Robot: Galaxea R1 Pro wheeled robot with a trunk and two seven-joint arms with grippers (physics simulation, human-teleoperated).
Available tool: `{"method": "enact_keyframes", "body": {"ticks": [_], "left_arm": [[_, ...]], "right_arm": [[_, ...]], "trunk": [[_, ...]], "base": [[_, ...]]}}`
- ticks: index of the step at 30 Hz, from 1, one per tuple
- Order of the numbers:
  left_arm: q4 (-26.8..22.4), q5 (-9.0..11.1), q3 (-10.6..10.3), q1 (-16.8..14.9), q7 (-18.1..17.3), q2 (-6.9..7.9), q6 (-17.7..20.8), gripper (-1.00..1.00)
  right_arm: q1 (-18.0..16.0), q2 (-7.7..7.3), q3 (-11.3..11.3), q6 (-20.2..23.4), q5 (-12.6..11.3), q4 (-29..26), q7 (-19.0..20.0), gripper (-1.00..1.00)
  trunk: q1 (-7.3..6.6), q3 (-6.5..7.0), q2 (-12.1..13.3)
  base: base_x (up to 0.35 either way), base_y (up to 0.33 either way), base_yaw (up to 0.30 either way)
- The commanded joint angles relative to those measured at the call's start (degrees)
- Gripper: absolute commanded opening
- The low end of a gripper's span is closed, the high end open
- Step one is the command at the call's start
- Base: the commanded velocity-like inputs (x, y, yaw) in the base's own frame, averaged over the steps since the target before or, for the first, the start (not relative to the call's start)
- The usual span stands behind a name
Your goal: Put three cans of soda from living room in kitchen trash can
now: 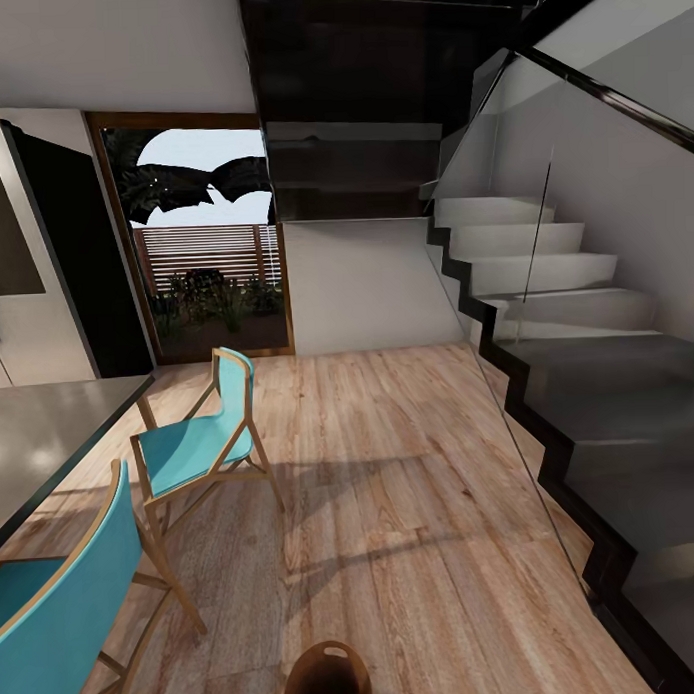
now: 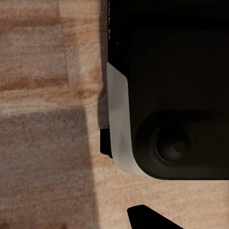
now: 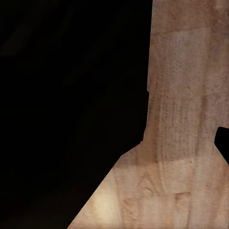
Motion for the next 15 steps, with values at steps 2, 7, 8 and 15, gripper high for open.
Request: {"method": "enact_keyframes", "body": {"ticks": [2,7,8,15], "left_arm": [[0.0,0.0,0.0,0.0,0.0,0.0,0.0,1.0],[0.0,0.0,0.0,0.0,0.0,0.0,0.0,1.0],[0.0,0.0,0.0,0.0,0.0,0.0,0.0,1.0],[0.0,0.0,0.0,0.0,0.0,0.0,0.0,1.0]], "right_arm": [[0.0,0.0,0.0,0.0,0.0,0.0,0.0,1.0],[0.0,0.0,0.0,0.0,0.0,0.0,0.0,1.0],[0.0,0.0,0.0,0.0,0.0,0.0,0.0,1.0],[0.0,0.0,0.0,0.0,0.0,0.0,0.0,1.0]], "trunk": [[0.0,0.0,0.0],[0.0,0.0,0.0],[0.0,0.0,0.0],[0.0,0.0,0.0]], "base": [[0.0,0.0,0.0],[0.0,0.0,0.0],[0.0,0.0,0.0],[0.0,0.0,0.0]]}}
